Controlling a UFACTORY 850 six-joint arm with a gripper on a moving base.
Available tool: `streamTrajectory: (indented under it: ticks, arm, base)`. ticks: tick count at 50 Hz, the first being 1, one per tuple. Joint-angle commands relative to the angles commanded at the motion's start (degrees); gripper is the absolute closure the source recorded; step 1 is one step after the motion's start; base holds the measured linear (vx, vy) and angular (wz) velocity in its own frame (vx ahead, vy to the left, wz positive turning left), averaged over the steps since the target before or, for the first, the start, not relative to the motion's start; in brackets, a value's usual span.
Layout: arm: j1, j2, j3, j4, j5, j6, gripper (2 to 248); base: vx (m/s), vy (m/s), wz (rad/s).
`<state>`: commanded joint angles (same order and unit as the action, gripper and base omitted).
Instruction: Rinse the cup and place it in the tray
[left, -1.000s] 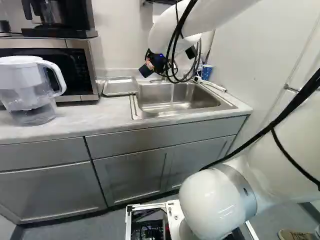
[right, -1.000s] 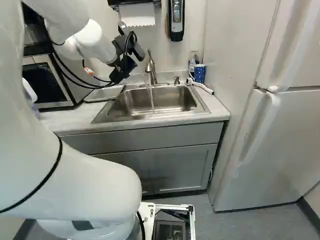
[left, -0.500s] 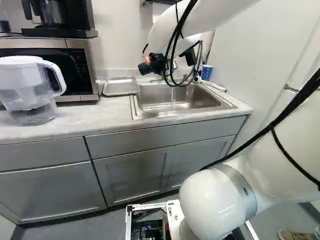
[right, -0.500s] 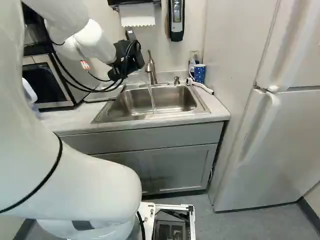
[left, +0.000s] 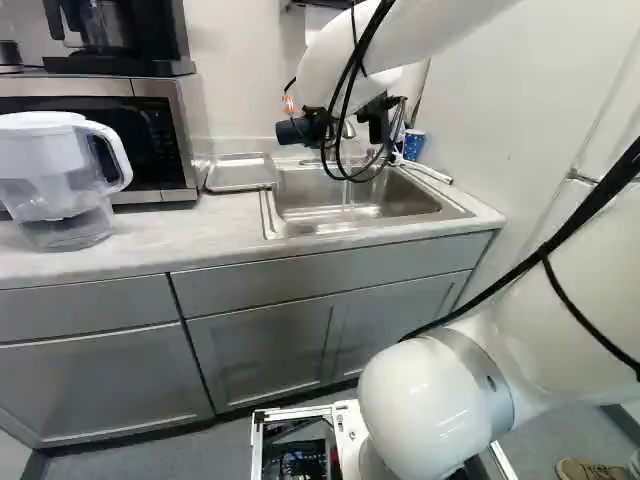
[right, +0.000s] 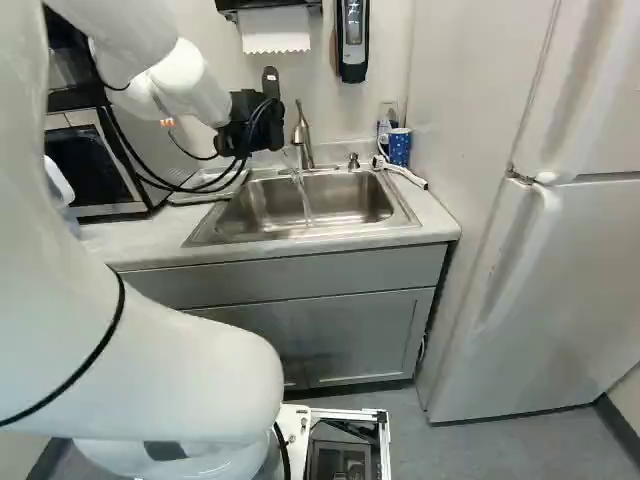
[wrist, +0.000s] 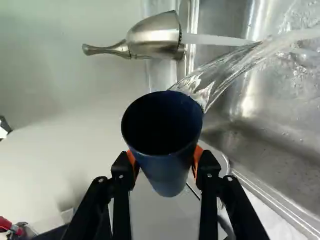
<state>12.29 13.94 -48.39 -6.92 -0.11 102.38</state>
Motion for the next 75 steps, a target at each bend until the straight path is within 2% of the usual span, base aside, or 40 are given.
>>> streamTrajectory:
  ticks: [32, 75]
  arm:
    - [0.0, 0.0, 0.0, 0.0, 0.0, 19.3, 127]
    - [0.0, 0.0, 0.0, 0.0, 0.0, 19.3, 127]
  base:
    - [0.0, 0.0, 0.0]
    - [0.0, 0.0, 0.0]
